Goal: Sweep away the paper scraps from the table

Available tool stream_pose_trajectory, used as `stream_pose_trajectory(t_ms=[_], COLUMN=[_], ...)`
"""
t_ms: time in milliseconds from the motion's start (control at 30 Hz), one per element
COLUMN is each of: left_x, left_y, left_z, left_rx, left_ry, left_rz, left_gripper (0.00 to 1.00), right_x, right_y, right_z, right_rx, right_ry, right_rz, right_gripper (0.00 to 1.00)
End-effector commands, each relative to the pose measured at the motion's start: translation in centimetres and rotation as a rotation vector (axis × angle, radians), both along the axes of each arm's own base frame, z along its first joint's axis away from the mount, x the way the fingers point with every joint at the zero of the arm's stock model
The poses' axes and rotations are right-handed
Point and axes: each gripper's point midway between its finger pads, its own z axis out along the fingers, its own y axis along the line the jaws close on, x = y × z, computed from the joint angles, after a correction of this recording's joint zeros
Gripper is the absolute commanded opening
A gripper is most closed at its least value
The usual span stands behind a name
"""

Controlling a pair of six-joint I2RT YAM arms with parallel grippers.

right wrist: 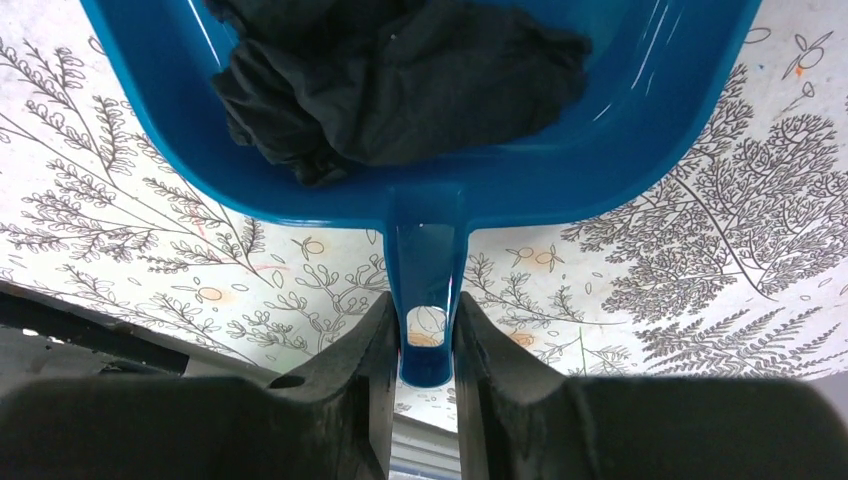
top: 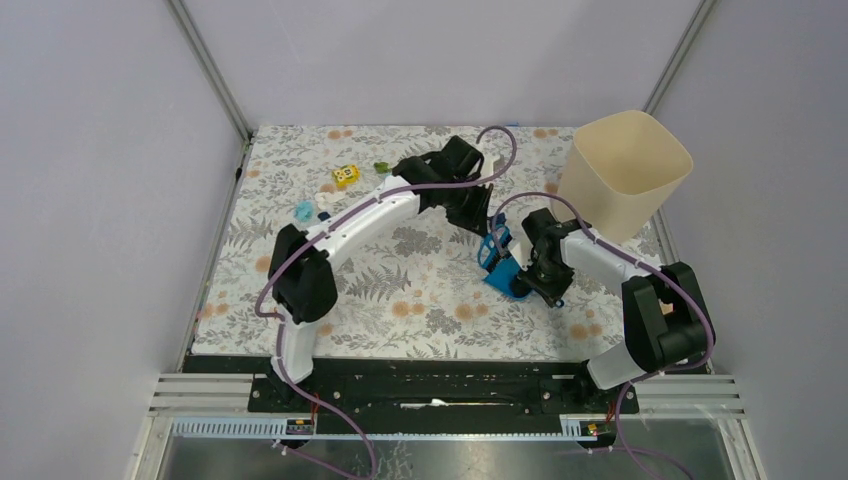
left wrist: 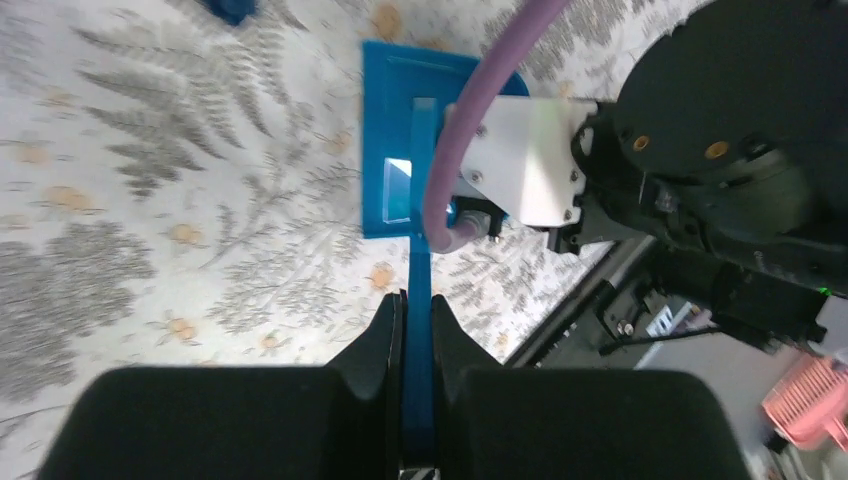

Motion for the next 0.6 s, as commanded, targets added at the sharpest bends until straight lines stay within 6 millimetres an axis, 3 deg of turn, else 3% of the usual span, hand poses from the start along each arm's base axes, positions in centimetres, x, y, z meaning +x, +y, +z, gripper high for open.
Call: stream_pose_trajectory(t_ms=[0, 133, 267, 433, 567], left_x=[4.1, 9.2, 13.4, 16.0, 16.9], left_y=[2.2, 3.5, 2.9, 1.5, 0.4], left_z=[4.2, 3.0, 1.3, -1.1, -2.5], left_rx=[0.078, 0.251, 0.351, 0.373, 0.341], left_ry=[-0.228, -0.397, -0.512, -0.602, -0.638], left_rz=[0.111, 0.189, 0.216, 0.215, 0.189], left_gripper=[0.00, 0.00, 0.00, 0.00, 0.00], right_x=[0.0, 0.4, -0.2, -0.5, -0.9], right_y=[0.1, -0.6, -0.9, -1.8, -2.2], right_z=[0.3, 0.8, 1.7, 2.5, 1.8], right_rx=[0.017, -0.006, -0.003, -0.007, -0.025], right_ry=[-0.028, -0.056, -0.019, -0.026, -0.005], right_rz=[-0.021, -0.058, -0.090, -0.131, -0.148], right_gripper=[0.00, 0.00, 0.00, 0.00, 0.00])
